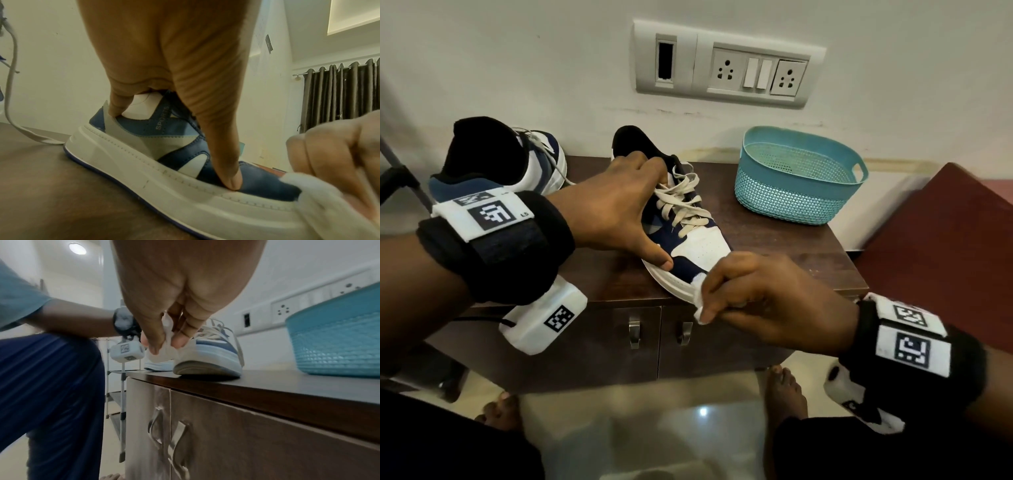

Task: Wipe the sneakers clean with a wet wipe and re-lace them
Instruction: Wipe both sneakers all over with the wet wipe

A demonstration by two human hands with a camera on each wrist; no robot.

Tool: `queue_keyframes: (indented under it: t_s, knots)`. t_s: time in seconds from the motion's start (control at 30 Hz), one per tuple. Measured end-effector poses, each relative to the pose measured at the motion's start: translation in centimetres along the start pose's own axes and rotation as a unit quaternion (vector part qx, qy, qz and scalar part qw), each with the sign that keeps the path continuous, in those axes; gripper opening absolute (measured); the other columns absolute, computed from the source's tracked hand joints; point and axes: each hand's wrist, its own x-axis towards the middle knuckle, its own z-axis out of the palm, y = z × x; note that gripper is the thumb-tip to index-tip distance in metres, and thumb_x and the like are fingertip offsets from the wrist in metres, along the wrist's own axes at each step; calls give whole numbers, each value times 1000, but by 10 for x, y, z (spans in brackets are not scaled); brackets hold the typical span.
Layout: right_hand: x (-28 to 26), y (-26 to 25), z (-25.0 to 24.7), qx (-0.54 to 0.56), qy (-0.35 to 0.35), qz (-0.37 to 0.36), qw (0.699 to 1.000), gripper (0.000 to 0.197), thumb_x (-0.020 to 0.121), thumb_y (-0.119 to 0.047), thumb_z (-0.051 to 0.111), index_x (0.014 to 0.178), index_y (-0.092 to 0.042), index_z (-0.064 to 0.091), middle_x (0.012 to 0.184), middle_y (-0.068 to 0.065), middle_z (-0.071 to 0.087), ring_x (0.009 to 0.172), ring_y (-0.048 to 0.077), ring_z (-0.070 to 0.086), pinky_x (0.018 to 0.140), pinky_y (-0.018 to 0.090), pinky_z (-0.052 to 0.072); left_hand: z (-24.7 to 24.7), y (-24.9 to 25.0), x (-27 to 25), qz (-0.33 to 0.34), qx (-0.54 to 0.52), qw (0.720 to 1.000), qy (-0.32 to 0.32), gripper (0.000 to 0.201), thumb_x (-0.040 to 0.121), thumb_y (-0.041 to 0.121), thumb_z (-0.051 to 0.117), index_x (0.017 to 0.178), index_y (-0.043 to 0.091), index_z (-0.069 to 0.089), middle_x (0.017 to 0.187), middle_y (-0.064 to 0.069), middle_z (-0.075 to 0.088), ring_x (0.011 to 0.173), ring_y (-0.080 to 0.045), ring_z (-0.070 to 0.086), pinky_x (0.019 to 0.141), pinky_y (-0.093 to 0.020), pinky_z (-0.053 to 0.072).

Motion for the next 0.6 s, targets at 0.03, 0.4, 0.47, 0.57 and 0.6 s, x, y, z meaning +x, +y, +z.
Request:
queue_keyframes:
  t_s: [0.03,0.4,0.47,0.57,0.6]
  knots:
    - [4,0,2,-31,-18,-23,999,13,92,-10,72,99,-16,80,108,-1,69,101,12,63,87,20,48,0,-1,0,1,-2,1000,1,101,48,67,89,123,23,37,117,3,38,113,-19,40,94,-39,44]
    - [-20,48,-38,-57,29,144,987,24,82,-2,80,88,-25,80,92,-8,71,83,12,69,75,40,55,-1,-3,-3,22,-13,1000,9,99,49,67,88,121,20,40,117,3,38,109,-17,41,94,-36,44]
    - [-17,56,-41,-24,98,212,972,19,82,-7,82,84,-26,80,88,-9,74,84,10,70,79,42,56,-2,-4,-3,33,-19,999,1,99,48,66,89,122,20,41,118,3,39,110,-16,42,94,-38,45]
    - [-1,53,-35,83,151,255,951,13,84,-8,81,90,-19,81,90,-10,76,88,4,71,84,27,56,-5,-5,-2,46,-25,999,-12,98,49,64,91,122,21,42,117,4,39,108,-14,42,94,-35,45]
    - [5,48,-30,116,157,256,947,15,85,-4,79,95,-15,81,93,-10,77,88,2,71,83,20,54,-5,-5,-1,49,-26,998,-16,97,49,63,91,122,21,42,117,4,39,108,-13,42,93,-34,44]
